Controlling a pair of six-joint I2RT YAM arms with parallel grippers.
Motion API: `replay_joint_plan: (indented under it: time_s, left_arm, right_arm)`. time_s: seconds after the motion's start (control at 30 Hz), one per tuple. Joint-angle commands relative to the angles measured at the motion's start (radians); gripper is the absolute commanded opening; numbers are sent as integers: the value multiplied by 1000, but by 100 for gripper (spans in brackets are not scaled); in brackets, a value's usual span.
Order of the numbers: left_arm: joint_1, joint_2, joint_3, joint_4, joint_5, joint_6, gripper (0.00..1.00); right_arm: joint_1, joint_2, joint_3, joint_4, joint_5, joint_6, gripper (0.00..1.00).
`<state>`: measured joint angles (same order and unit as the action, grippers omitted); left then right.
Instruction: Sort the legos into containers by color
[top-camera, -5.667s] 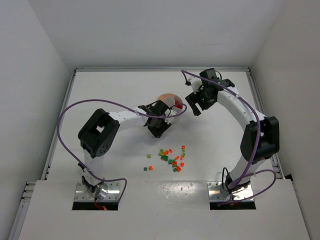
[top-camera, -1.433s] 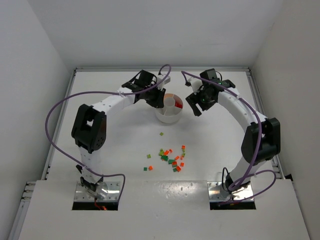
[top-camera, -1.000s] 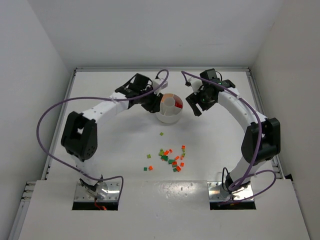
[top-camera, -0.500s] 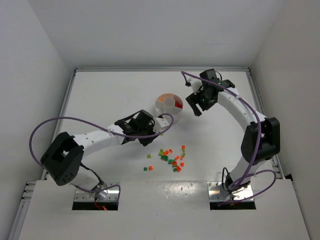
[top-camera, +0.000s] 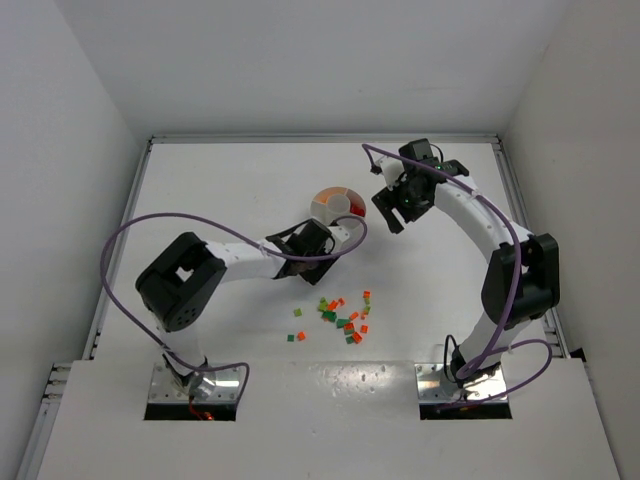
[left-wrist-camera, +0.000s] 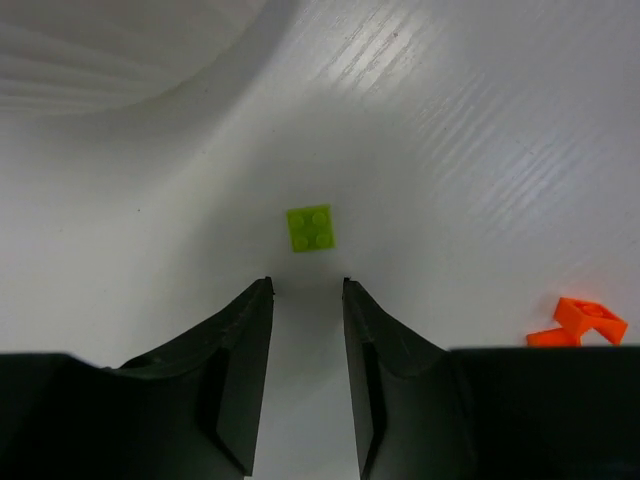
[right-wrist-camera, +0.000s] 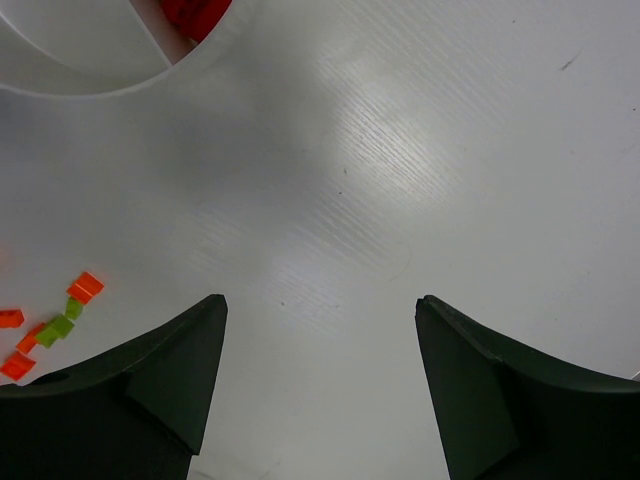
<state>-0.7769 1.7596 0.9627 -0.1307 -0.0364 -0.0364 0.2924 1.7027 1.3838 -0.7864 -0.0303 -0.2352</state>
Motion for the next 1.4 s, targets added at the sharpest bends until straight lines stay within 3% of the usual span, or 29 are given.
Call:
replay_joint_plan:
  time_s: [0.0,0.5,1.17,1.37]
  left_arm:
    - [-13,37,53,42,-4,-62,41]
    - [7,159,105,49,30,-103,43]
    - [45,74,16,-9,72,-94,43]
    - [45,106,27,-9,92,-85,37]
  right_arm:
    - [8,-31,-6,30,6,2,76]
    - [8,-31,-6,30,6,-7,76]
    - [8,-21,12,30,6,-7,76]
    - [8,-12,21,30,6,-7,76]
